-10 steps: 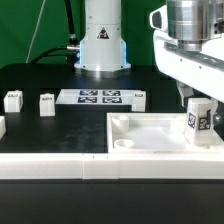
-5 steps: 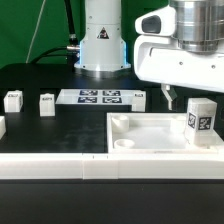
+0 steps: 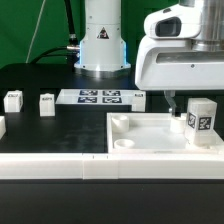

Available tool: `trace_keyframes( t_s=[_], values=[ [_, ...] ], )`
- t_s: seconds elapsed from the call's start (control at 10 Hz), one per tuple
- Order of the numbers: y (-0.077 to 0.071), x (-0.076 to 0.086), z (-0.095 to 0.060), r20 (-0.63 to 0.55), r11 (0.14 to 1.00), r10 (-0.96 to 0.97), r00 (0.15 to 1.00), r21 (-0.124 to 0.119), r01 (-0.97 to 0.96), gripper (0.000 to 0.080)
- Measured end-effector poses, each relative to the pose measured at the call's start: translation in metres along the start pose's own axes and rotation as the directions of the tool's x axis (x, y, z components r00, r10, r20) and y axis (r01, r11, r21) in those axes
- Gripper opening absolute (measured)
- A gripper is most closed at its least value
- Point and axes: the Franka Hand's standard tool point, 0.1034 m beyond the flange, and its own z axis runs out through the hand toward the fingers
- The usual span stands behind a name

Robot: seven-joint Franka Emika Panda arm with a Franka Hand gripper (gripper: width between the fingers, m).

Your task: Assemble one leg

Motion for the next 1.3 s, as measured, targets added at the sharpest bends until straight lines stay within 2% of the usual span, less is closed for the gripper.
trace_keyframes(
  t_s=[0.1, 0.2, 0.3, 0.4, 0.5, 0.6, 0.7, 0.8, 0.9, 1.3],
  values=[
    [0.0027, 0.0006, 0.0008, -0.005, 0.998, -0.065, 0.998, -0.003, 0.065, 0.0648],
    [0.0036, 0.0008, 0.0008, -0.005, 0.988, -0.157, 0.988, -0.005, 0.157, 0.0520],
    [0.0031, 0.0007, 0.0009, -0.005, 0.992, -0.125, 0.992, -0.003, 0.125, 0.0385],
    [0.0033, 0.0008, 0.0008, -0.005, 0.992, -0.125, 0.992, -0.003, 0.125, 0.0385],
    [0.0033, 0.0008, 0.0009, -0.005, 0.993, -0.121, 0.993, -0.003, 0.121, 0.0289],
    [0.0037, 0.0008, 0.0010, -0.005, 0.996, -0.086, 0.996, -0.003, 0.086, 0.0289],
    [0.0074, 0.0020, 0.0008, -0.002, 0.999, -0.048, 0.999, 0.019, 0.048, 0.0289],
    [0.0105, 0.0030, 0.0006, -0.002, 1.000, 0.008, 1.000, 0.029, -0.007, 0.0289],
    [0.0093, 0.0022, 0.0011, 0.006, 0.985, 0.168, 0.986, 0.032, -0.168, 0.0289],
    [0.0072, 0.0026, 0.0023, 0.022, 0.803, 0.594, 0.804, 0.044, -0.594, 0.0291]
  ],
)
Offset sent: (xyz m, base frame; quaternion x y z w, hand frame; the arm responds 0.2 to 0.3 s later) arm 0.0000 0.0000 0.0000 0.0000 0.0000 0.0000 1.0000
